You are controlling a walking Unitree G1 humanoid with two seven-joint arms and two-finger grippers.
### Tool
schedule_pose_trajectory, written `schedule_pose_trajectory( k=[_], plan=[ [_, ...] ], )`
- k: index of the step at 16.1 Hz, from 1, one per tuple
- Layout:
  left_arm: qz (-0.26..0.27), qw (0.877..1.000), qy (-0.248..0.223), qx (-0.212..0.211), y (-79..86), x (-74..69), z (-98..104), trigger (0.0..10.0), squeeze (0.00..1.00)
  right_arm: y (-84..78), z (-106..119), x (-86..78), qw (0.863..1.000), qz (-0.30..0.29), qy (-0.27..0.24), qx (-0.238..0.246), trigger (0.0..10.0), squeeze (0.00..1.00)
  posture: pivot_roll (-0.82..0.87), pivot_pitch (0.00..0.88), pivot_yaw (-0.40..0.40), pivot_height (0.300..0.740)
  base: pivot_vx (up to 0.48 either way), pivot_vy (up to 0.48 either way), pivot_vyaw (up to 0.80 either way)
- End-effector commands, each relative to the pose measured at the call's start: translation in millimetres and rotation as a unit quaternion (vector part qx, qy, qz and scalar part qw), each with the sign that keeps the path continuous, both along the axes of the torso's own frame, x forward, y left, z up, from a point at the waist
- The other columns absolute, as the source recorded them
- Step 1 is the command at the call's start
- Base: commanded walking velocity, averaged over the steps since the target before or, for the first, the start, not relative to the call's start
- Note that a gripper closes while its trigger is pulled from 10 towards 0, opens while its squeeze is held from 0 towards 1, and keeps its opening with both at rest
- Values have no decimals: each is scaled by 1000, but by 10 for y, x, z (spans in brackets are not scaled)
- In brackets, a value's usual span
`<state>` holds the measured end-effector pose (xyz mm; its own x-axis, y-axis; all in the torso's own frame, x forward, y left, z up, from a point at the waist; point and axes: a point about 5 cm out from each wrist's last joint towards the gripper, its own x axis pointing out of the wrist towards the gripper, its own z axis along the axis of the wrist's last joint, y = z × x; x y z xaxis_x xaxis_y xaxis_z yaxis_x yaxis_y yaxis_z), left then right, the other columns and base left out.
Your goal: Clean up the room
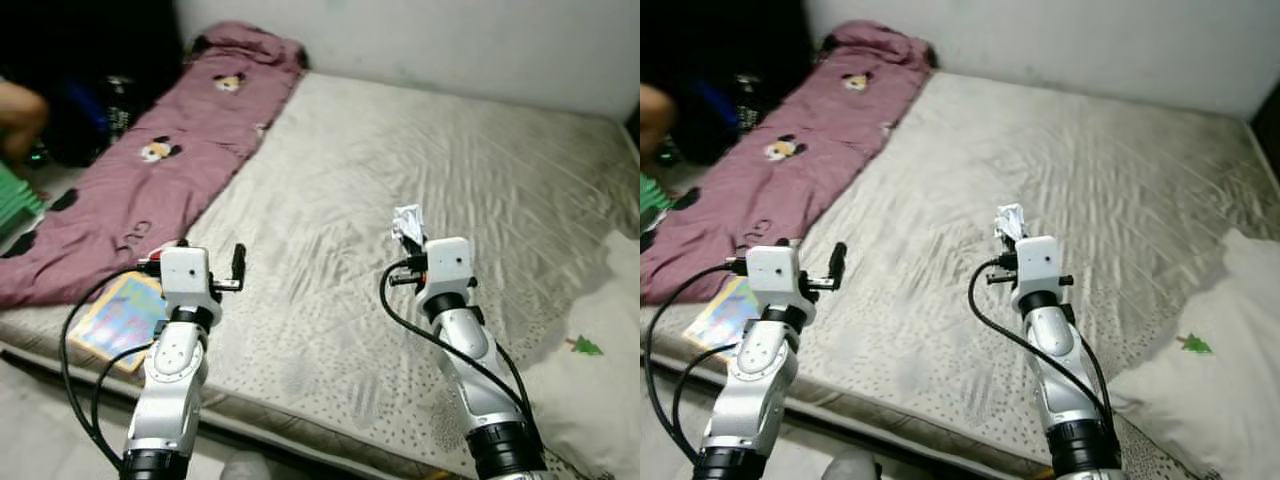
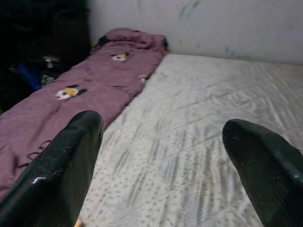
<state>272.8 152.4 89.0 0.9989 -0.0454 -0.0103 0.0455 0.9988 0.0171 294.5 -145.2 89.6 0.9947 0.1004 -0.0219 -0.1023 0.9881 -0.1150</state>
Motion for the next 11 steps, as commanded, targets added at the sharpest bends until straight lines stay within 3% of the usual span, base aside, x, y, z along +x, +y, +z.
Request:
schedule_pose_trajectory(
  k=[1,6,9,11],
  plan=[
    [-2,1000,7,2,-19,-4,-24,10000,0,-42,-20,0,1000,-6,7,7,10000,0,81,0,6,740,0,0,0],
    [-8,1000,11,-13,-29,27,-36,10000,0,28,10,95,999,-12,22,38,10000,0,73,0,5,740,0,0,0],
    [-26,999,12,-18,-83,70,-13,10000,0,29,50,133,999,-9,15,42,10000,0,73,0,4,740,0,0,-748],
    [-28,999,12,-16,-72,53,-21,10000,0,34,41,126,998,-14,18,51,10000,0,71,0,8,740,0,0,0]
  ],
)
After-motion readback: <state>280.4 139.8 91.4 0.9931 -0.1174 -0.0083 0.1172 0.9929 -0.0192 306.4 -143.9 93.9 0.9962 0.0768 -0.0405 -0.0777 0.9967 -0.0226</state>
